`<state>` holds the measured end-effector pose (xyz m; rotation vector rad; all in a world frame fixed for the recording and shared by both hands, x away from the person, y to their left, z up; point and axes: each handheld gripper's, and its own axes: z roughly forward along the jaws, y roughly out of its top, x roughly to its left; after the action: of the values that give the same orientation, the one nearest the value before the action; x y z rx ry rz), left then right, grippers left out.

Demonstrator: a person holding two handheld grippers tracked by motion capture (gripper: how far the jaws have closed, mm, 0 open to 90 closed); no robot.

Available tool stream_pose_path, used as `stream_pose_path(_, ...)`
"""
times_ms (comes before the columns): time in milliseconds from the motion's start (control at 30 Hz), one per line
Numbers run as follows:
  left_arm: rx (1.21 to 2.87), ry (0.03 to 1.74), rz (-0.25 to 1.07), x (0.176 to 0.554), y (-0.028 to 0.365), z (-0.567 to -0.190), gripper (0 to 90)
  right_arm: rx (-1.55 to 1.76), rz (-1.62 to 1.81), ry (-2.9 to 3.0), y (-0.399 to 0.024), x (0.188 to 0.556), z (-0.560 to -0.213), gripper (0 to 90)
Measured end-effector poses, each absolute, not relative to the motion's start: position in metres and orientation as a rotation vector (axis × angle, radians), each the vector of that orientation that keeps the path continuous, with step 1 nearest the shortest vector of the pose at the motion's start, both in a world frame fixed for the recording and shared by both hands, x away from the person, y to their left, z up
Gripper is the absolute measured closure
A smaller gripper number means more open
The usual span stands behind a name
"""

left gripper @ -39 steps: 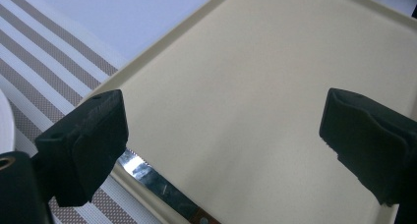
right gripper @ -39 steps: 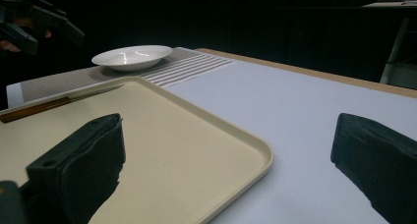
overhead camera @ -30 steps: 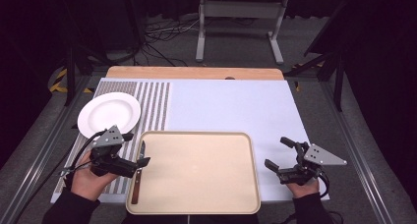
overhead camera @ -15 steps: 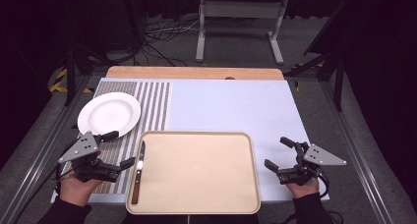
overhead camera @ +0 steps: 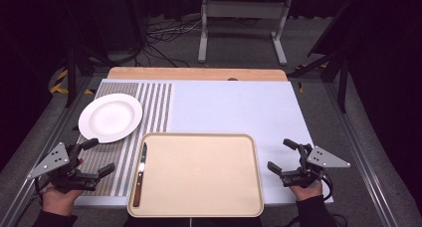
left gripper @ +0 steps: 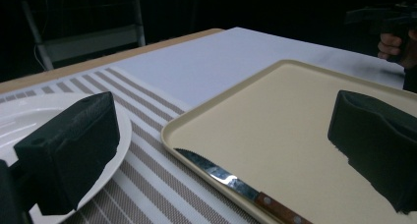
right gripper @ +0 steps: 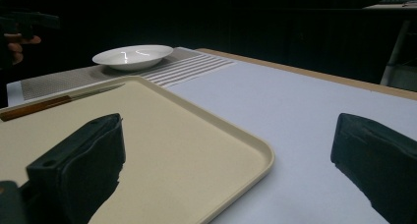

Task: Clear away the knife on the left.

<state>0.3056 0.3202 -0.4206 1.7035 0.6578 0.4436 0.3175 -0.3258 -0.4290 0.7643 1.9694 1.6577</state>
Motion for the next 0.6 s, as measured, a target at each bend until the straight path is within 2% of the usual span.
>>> stream_pose_path(600, 1.687, 0.741, 0.358, 0.314, 0.335, -0.451, 0.1, 0.771, 1.662, 1.98, -0.327, 0.319, -0.432, 0.6)
